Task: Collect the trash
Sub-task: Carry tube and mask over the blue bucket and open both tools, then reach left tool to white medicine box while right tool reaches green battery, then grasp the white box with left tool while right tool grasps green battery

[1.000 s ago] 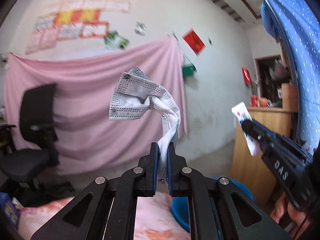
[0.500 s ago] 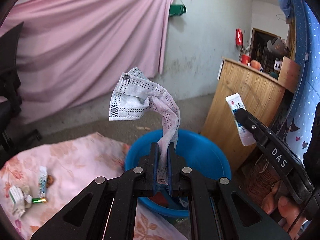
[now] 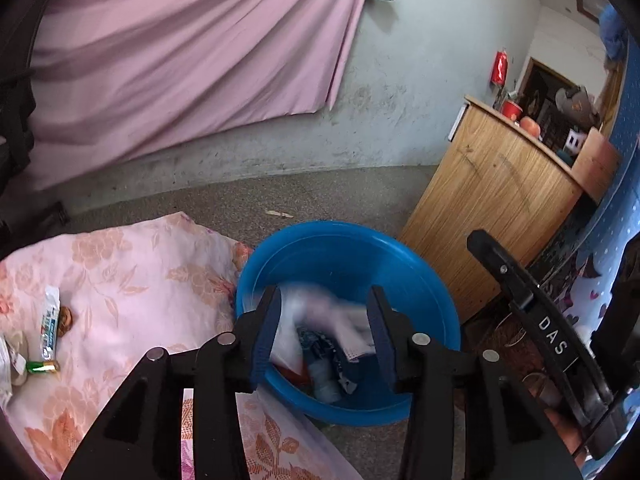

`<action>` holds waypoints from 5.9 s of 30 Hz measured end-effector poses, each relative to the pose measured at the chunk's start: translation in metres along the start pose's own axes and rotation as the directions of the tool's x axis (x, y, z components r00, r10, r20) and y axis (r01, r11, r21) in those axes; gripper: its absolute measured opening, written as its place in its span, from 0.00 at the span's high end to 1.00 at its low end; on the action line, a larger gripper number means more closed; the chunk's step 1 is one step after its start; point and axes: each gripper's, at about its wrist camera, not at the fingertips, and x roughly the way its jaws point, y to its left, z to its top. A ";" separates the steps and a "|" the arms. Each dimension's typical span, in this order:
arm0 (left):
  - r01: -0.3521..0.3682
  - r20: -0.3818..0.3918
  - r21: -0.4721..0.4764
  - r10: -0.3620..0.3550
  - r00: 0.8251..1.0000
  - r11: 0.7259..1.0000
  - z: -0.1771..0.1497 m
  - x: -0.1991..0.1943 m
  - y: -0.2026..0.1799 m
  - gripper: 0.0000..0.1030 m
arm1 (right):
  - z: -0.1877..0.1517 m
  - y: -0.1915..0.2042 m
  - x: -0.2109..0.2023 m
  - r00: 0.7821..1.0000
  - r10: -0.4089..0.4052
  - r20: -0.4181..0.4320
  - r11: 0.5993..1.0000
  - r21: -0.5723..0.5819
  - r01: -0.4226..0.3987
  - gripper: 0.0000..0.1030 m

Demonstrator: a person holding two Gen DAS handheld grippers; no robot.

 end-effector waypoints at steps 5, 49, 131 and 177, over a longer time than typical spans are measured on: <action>-0.023 0.008 -0.014 0.023 1.000 1.000 -0.001 -0.006 0.008 0.62 | 0.001 0.000 0.001 1.000 0.002 -0.001 1.000 0.001 -0.002 0.66; -0.412 0.538 -0.192 0.446 0.715 0.891 -0.074 -0.234 0.141 0.02 | -0.010 0.159 -0.070 0.876 0.332 0.350 0.933 -0.259 -0.250 0.00; -0.341 -0.107 -0.310 0.324 0.940 0.888 -0.125 -0.139 0.279 0.58 | -0.102 0.247 0.097 0.812 0.158 -0.562 0.816 -0.389 -0.428 0.12; -0.363 0.257 -0.164 0.395 0.882 0.917 -0.123 -0.178 0.216 0.59 | -0.076 0.244 0.003 0.928 0.336 -0.159 0.787 -0.494 -0.370 0.68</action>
